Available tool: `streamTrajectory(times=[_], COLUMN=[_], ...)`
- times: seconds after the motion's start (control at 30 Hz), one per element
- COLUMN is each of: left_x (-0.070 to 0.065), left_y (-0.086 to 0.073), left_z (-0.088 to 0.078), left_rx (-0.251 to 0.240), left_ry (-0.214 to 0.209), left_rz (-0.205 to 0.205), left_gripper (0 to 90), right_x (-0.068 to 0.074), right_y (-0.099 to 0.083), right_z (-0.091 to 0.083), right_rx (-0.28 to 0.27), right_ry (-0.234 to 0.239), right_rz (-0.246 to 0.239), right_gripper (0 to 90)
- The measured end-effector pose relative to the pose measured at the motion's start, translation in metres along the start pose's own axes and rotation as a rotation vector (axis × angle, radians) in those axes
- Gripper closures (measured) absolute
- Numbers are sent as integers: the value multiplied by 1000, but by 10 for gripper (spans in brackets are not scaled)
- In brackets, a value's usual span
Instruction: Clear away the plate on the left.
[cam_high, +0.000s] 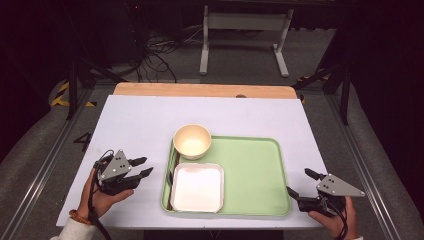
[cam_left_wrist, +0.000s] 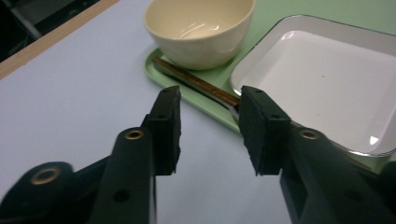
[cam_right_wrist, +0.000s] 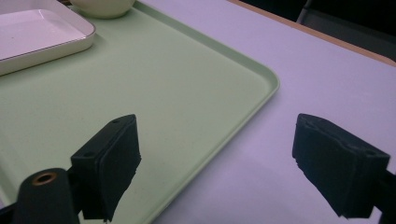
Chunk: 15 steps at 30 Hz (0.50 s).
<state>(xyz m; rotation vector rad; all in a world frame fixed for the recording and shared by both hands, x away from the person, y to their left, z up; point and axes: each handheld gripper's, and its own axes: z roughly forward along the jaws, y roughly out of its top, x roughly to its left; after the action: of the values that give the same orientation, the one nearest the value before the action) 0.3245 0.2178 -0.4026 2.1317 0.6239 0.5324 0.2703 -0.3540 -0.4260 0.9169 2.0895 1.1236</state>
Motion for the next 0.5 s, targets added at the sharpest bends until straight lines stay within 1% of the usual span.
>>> streamTrajectory(times=[0.03, 0.1, 0.13, 0.2, 0.27, 0.33, 0.43, 0.47, 0.5], left_x=[2, 5, 6, 8, 11, 15, 21, 21, 24], left_y=[-2, -6, -9, -13, -19, -25, -36, -36, -41], left_z=[-1, -2, -3, -3, -3, -4, -5, -5, -5], left_rx=[3, 9, 21, 40, 44, 59, 68, 68, 71], left_ry=[12, 17, 19, 37, 36, 56, 58, 58, 55], left_rz=[-6, -23, -20, -26, -41, -44, -68, -68, -81], left_gripper=[548, 512, 493, 459, 437, 400, 361, 350, 350], right_x=[0, -1, -1, -1, -2, -3, -4, -4, -4], right_y=[0, 0, -1, -1, -2, -3, -4, -4, -5], right_z=[0, 0, 0, -1, -1, -2, -3, -3, -4], right_rx=[-1, 0, 3, 2, 3, 3, 6, 6, 7], right_ry=[-3, -7, -10, -13, -17, -22, -28, -28, -30], right_rz=[0, 2, 1, 2, 3, 8, 11, 11, 10], right_gripper=[155, 154, 155, 154, 154, 154, 154, 154, 154])
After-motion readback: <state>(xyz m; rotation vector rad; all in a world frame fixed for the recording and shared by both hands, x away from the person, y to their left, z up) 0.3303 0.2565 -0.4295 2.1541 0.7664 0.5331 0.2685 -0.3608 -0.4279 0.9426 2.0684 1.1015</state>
